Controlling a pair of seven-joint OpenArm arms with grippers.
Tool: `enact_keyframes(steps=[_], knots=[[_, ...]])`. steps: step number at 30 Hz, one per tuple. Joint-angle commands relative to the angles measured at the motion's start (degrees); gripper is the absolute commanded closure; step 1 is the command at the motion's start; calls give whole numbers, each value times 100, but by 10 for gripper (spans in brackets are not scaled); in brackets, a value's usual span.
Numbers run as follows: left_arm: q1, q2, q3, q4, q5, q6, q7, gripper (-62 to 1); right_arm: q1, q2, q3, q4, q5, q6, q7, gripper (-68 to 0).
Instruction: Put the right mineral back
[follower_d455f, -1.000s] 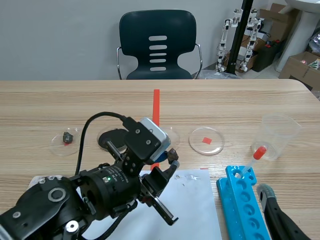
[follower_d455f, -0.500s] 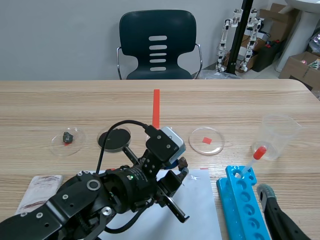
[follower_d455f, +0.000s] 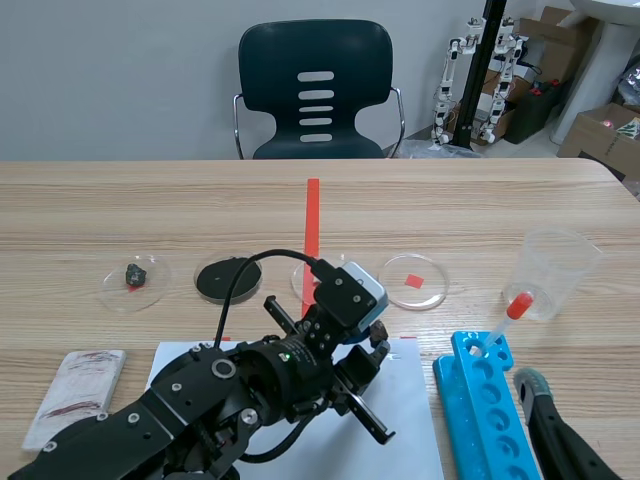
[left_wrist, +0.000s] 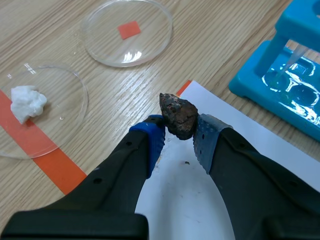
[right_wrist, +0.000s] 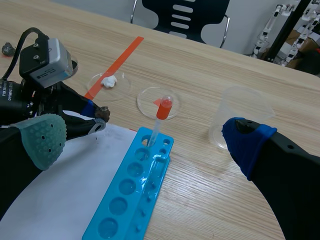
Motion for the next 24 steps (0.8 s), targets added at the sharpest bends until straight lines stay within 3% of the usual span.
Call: enact_keyframes(steps=[1, 24], knots=[[-107, 92, 0, 20, 4, 4, -118, -116, 35, 0, 37, 81, 57, -20, 83, -679], [-197, 323, 7, -518, 46, 2, -251, -117, 35, 0, 37, 81, 57, -20, 83, -679]])
